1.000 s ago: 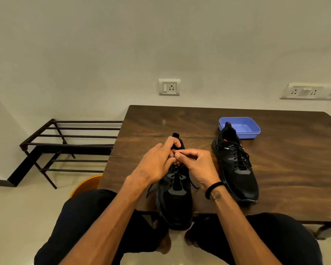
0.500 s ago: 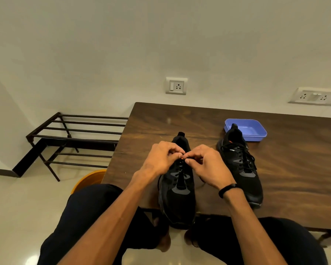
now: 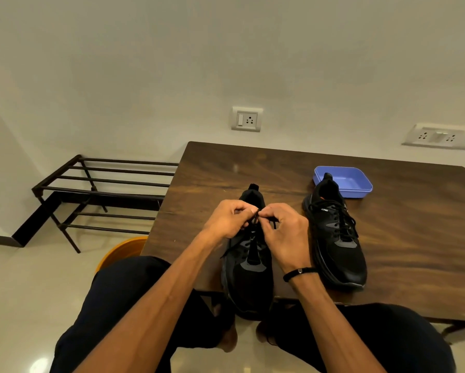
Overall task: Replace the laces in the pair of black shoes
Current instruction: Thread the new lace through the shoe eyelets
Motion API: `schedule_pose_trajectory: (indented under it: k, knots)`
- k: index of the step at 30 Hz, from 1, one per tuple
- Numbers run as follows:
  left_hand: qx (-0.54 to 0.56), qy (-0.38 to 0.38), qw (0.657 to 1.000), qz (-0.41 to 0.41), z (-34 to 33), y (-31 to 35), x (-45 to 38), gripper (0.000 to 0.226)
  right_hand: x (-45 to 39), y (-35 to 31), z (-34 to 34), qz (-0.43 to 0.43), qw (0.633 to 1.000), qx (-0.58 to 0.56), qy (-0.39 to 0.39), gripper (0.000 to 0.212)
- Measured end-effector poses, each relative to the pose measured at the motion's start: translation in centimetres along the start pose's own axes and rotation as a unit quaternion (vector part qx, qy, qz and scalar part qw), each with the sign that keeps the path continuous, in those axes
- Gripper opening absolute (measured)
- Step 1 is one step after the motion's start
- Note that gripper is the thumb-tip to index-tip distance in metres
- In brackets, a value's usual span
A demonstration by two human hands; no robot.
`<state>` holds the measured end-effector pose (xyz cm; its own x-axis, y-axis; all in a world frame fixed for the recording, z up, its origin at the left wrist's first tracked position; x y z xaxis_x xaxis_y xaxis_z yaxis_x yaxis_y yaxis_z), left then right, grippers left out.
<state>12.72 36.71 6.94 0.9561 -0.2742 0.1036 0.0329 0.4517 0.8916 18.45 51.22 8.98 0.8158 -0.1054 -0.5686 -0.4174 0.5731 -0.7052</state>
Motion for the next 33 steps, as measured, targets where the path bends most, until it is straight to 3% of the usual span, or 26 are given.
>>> schedule_pose_trajectory:
  k: [4,6,10,17,21,23,25,27,29,31,33]
  knots:
    - [-0.099,0.053,0.994,0.014,0.7,-0.9,-0.7,0.019,0.1,0.2,1.2,-0.048,0.998,0.033,-0.037,0.019]
    - [-0.136,0.104,0.984,0.047,1.7,-1.6,-1.1,0.018,0.7,0.8,2.7,-0.117,0.989,0.055,-0.07,0.019]
    - [-0.143,0.142,0.976,0.081,1.8,-2.9,-1.6,0.022,2.6,2.0,4.3,-0.259,0.94,0.072,-0.212,0.013]
    - [-0.153,0.176,0.968,0.091,2.5,-3.4,-3.5,0.038,2.5,3.0,5.2,-0.3,0.918,0.071,-0.251,0.011]
    - [-0.219,0.065,0.968,0.104,2.7,-3.6,-4.2,0.034,2.3,3.4,5.8,-0.299,0.914,0.081,-0.262,0.01]
    - [-0.28,0.062,0.953,0.092,3.5,-3.3,-4.0,0.019,0.9,3.4,6.5,-0.296,0.919,0.09,-0.245,0.023]
    - [-0.34,0.085,0.935,0.06,4.2,-2.1,-3.4,0.025,-1.9,3.8,8.2,-0.251,0.952,0.123,-0.129,0.041]
    - [-0.327,0.051,0.94,0.089,4.0,-1.1,-2.5,0.044,-4.3,5.3,9.9,-0.254,0.951,0.174,-0.042,0.058]
    - [-0.24,-0.039,0.952,0.187,2.8,-1.0,-1.4,0.067,-5.1,8.5,10.5,-0.354,0.91,0.194,-0.093,0.083]
    - [-0.196,-0.127,0.937,0.261,1.8,-1.1,-0.2,0.092,-4.9,11.2,10.4,-0.427,0.871,0.166,-0.177,0.1]
    - [-0.157,-0.154,0.931,0.292,1.2,-1.4,0.6,0.105,-4.6,12.0,9.8,-0.432,0.864,0.161,-0.204,0.098]
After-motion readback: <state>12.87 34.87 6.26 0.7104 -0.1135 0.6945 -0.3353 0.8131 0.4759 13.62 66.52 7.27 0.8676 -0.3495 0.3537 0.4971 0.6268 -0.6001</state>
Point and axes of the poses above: each hand's wrist, its own x-axis away from the middle knuckle, its own z-axis out of the back of the hand, y = z × x, the point moved 4 cm from there along -x, towards the middle knuckle, and after that the axes turned 12 degrees about -x, right-handed, at the moved point
